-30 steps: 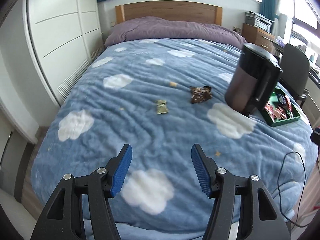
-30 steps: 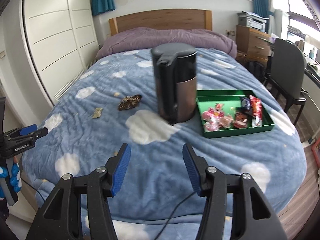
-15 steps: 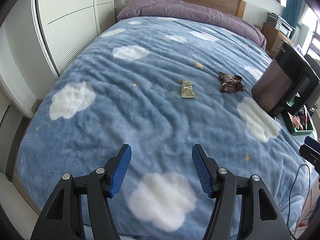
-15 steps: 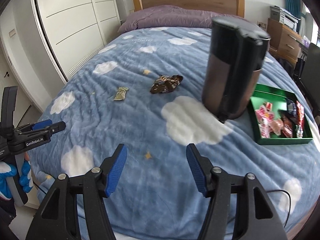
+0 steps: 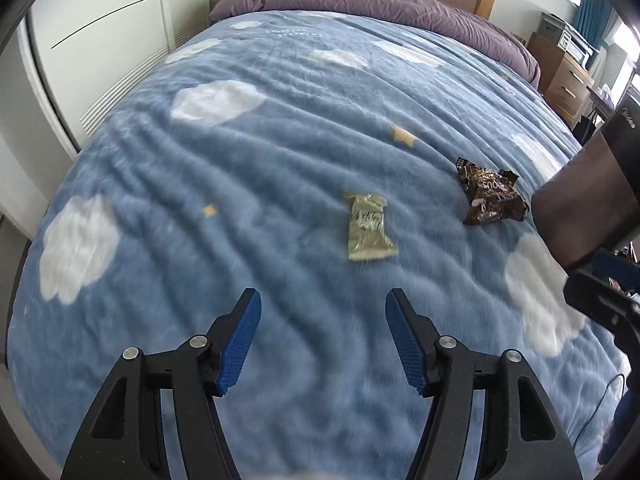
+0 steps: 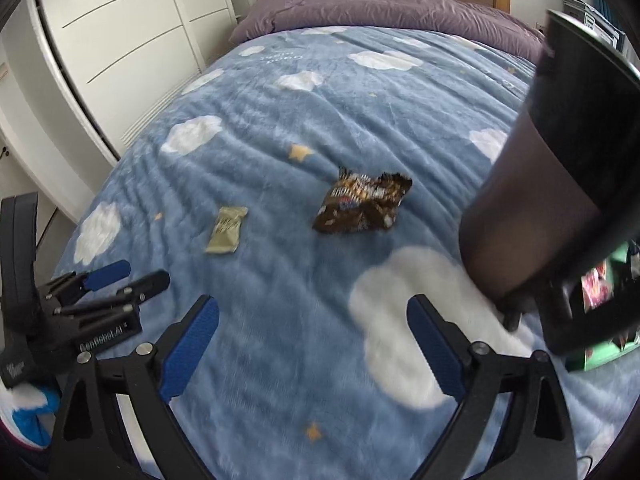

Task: Organize snacks
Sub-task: 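Grasp the gold-green candy with the left tool while the right tool grasps the brown wrapper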

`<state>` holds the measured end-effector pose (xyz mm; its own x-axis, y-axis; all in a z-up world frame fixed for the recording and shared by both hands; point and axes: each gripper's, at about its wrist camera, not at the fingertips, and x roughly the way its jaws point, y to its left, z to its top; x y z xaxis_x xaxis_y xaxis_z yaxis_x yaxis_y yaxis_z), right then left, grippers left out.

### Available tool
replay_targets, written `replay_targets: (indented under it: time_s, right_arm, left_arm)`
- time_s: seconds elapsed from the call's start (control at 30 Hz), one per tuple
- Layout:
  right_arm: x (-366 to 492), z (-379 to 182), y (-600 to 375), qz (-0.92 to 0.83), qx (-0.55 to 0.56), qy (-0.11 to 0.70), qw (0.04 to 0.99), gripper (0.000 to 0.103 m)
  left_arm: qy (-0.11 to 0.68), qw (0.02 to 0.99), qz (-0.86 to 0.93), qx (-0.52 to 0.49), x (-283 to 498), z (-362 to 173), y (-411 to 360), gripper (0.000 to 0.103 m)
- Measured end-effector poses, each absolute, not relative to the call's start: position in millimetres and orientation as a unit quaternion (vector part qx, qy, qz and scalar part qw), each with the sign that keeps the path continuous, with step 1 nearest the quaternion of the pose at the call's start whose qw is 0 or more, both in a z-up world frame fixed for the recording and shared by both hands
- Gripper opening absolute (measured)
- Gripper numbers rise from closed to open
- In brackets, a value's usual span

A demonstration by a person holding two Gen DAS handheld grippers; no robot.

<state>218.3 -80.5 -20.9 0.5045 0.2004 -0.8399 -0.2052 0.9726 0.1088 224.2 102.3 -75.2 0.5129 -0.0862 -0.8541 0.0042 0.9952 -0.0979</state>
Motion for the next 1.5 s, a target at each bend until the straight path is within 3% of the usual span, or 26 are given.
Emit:
replay_targets:
  time_s: [0.5, 0.87, 1.5]
  right_arm:
    - [332.8, -71.7, -91.6, 0.055, 0.01, 0.538, 0.841, 0.103]
    - [355.0, -99.7, -87.2, 0.066, -0.003, 0.555, 0.829, 0.103]
    - [347.3, -100.9, -79.7, 0.096, -0.043, 0.527, 0.844, 0.102]
  left_arm:
    - [0.515, 0.857, -0.02, -0.005, 294.0, -116.6, 78.7, 0.061]
    - [0.516, 0.857, -0.015, -0.001, 308.3, -130.1, 72.4, 0.061]
    - [0.511, 0.859, -0.009, 0.027, 311.3, -133.0, 56.2, 0.037]
